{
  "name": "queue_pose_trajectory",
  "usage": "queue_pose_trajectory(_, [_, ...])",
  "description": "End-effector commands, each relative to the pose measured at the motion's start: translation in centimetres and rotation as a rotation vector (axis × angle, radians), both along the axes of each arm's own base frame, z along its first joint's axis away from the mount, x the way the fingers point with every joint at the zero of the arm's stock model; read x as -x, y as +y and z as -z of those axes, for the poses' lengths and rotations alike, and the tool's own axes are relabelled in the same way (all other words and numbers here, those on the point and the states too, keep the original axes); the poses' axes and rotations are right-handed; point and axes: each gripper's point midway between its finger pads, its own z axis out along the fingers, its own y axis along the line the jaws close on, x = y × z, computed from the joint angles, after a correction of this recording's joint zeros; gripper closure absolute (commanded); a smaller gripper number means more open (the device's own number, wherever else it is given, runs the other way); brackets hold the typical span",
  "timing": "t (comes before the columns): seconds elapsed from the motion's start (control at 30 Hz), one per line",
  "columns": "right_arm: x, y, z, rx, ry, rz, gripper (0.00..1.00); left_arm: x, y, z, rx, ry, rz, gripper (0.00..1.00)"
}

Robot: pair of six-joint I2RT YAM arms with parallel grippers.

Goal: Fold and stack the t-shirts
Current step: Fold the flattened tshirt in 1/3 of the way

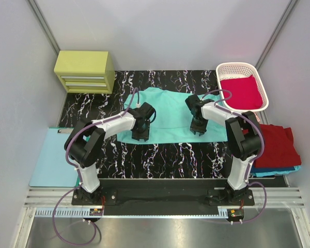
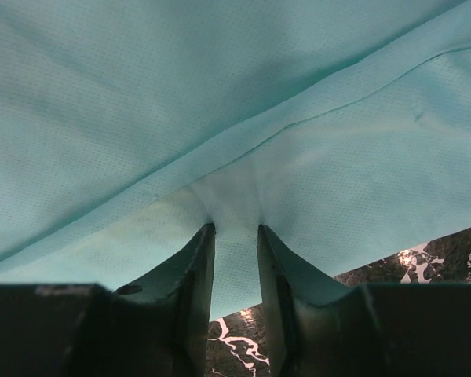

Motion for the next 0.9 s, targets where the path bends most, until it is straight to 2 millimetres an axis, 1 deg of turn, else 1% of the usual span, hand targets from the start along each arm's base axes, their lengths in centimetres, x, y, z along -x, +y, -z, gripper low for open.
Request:
queue_pose_trajectory(0.0, [0.2, 0.5, 0.5, -0.014, 0.045, -0.032, 0.62, -2.5, -0.5, -4.0, 0.031, -0.114, -0.019, 0.59])
queue_pose_trajectory(0.07, [0.3, 0.4, 0.5, -0.014, 0.046, -0.033, 0.62, -2.9, -0.3, -4.7, 0.024, -0.130, -0.023, 0.59])
queue_pose_trajectory(0.1, [0.3, 0.4, 0.4, -0.010, 0.042, -0.035, 0.62, -3.4, -0.5, -5.4, 0.034, -0.149, -0.026, 0.59])
queue_pose_trajectory(0.17, [0.2, 0.3, 0.0, -0.010, 0.026, -0.036, 0.62, -3.8, -0.6, -6.1, 0.038, -0.166, -0.027, 0.58])
queue_pose_trajectory(0.3, [0.1, 0.1, -0.4, -0.003, 0.016, -0.047, 0.62, -4.9, -0.7, -5.9, 0.020, -0.166, -0.033, 0.58])
queue_pose_trajectory(0.33, [0.1, 0.1, -0.5, -0.004, 0.013, -0.047, 0.62, -5.1, -0.4, -5.2, -0.001, -0.156, -0.038, 0.58])
queue_pose_trajectory(0.43, [0.3, 0.0, -0.7, -0.004, 0.007, -0.050, 0.62, -5.4, -0.1, -4.0, -0.009, -0.125, -0.051, 0.59])
queue_pose_trajectory(0.5, [0.3, -0.3, -1.1, 0.003, -0.008, -0.050, 0.62, -5.4, 0.2, -4.0, -0.007, -0.119, -0.062, 0.59])
queue_pose_trajectory(0.53, [0.3, -0.3, -1.5, 0.000, -0.022, -0.050, 0.62, -5.4, 0.3, -4.8, 0.000, -0.135, -0.067, 0.59])
queue_pose_trajectory(0.57, [0.5, -0.4, -1.5, 0.000, -0.020, -0.050, 0.62, -5.1, 0.8, -4.7, -0.012, -0.138, -0.074, 0.58])
queue_pose_trajectory(0.63, [0.5, -0.3, -1.8, -0.008, -0.033, -0.051, 0.62, -5.5, 1.8, -5.1, -0.043, -0.172, -0.092, 0.55])
queue_pose_trajectory(0.67, [0.5, -0.2, -1.8, -0.018, -0.037, -0.051, 0.62, -5.8, 2.6, -4.8, -0.056, -0.168, -0.109, 0.54])
queue_pose_trajectory(0.73, [0.5, 0.0, -2.0, -0.029, -0.044, -0.054, 0.62, -6.1, 3.4, -4.2, -0.056, -0.147, -0.133, 0.54])
queue_pose_trajectory(0.77, [0.5, 0.0, -2.1, -0.032, -0.046, -0.052, 0.62, -6.8, 4.1, -4.3, -0.053, -0.149, -0.161, 0.54])
queue_pose_trajectory(0.83, [0.5, 0.0, -2.3, -0.032, -0.051, -0.053, 0.62, -7.7, 4.3, -4.5, -0.043, -0.160, -0.172, 0.54])
queue_pose_trajectory(0.87, [0.5, 0.0, -2.4, -0.033, -0.055, -0.053, 0.62, -8.0, 4.6, -4.1, -0.047, -0.154, -0.180, 0.53])
